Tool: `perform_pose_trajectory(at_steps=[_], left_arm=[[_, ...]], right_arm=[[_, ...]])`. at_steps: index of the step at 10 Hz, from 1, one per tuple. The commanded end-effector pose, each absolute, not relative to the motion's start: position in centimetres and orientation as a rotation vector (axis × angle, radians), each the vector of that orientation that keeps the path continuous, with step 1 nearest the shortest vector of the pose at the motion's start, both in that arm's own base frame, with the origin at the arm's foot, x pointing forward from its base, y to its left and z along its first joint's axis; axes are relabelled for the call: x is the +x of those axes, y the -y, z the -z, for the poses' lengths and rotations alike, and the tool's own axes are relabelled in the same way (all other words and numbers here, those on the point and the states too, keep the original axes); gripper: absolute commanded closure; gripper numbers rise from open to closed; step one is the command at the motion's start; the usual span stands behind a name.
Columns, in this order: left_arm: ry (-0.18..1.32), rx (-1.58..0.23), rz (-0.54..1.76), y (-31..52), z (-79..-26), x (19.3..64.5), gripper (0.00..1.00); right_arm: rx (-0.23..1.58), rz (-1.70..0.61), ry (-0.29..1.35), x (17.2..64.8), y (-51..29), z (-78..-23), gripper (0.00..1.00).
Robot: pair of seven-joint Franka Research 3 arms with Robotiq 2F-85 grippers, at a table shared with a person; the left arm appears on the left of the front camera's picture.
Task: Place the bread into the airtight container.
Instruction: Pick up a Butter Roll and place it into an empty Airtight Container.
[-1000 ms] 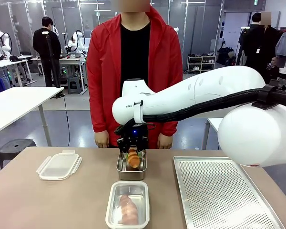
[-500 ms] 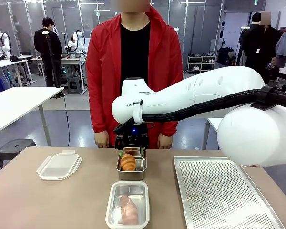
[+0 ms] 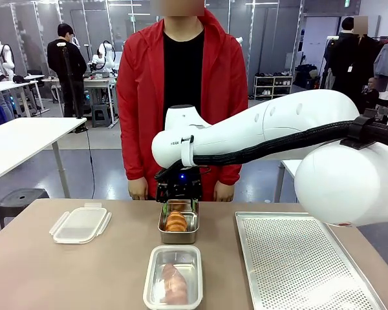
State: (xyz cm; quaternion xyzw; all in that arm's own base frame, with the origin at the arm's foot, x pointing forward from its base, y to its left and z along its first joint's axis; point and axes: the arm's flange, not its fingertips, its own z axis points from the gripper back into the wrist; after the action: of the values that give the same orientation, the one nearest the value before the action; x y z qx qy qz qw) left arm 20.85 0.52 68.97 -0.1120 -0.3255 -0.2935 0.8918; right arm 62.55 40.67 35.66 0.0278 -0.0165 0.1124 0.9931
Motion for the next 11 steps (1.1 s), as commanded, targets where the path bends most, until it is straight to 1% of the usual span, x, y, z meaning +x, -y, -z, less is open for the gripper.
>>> perform_pose_trajectory(at_steps=[1,11], left_arm=[[0.679,-0.243,0.624,-0.39,-69.21,20.9,0.0],[0.679,-0.243,0.624,-0.39,-69.21,20.9,0.0]], right_arm=[[0.062,-0.222,0.031,62.51,-40.76,-35.72,0.0],[0.062,-0.222,0.031,62.51,-40.76,-35.72,0.0]])
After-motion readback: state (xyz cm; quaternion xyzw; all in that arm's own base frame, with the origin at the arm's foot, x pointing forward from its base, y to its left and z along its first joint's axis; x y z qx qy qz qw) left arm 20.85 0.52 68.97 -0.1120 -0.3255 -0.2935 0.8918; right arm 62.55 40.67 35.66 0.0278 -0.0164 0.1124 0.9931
